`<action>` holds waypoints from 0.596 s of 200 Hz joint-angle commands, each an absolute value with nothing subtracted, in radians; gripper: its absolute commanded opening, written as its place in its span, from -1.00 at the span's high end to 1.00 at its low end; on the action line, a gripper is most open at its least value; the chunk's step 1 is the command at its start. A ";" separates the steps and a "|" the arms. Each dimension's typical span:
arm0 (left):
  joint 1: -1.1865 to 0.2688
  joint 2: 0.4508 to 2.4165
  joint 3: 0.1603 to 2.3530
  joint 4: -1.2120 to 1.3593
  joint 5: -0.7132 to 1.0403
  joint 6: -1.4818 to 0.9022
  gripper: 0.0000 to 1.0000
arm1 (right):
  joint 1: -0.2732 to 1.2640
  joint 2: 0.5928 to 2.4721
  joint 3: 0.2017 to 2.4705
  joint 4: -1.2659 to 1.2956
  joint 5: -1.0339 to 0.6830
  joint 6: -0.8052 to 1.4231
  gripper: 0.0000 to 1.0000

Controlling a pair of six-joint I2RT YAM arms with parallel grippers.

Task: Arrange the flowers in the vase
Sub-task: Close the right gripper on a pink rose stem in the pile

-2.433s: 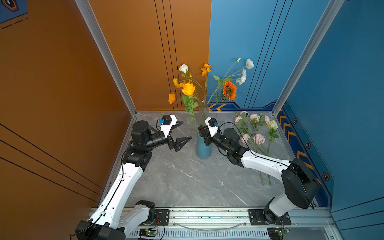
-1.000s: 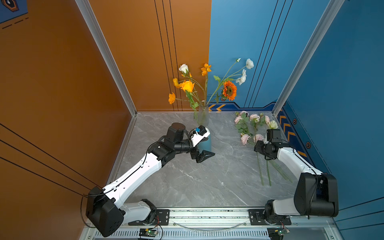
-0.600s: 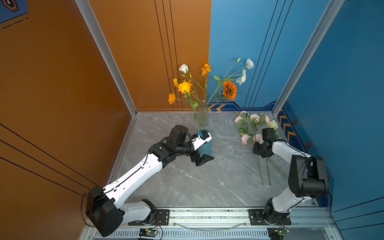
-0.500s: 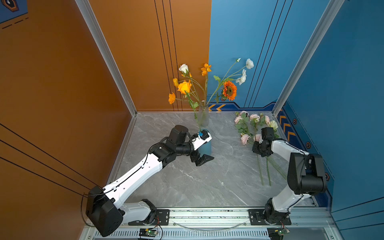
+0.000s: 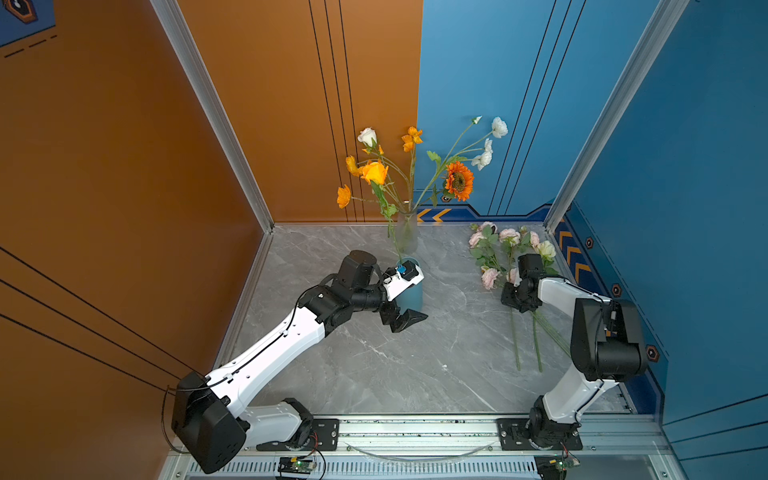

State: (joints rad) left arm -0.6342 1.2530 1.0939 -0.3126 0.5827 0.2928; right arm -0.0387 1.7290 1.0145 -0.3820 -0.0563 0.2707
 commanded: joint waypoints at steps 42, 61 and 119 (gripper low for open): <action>-0.631 1.221 1.110 -0.337 0.572 0.313 -0.96 | -0.005 1.612 1.053 -0.454 -0.010 0.221 1.00; -0.630 1.221 1.111 -0.337 0.574 0.311 -0.96 | 0.006 1.543 1.048 -0.466 -0.015 0.226 1.00; -0.624 1.220 1.111 -0.338 0.570 0.311 -0.96 | 0.008 1.344 1.029 -0.476 -0.079 0.284 1.00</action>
State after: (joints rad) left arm -0.6334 1.2419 1.0939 -0.3199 0.5823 0.2966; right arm 0.0051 1.4147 1.0248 -0.4480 -0.0505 0.2474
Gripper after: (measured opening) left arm 0.978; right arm 0.055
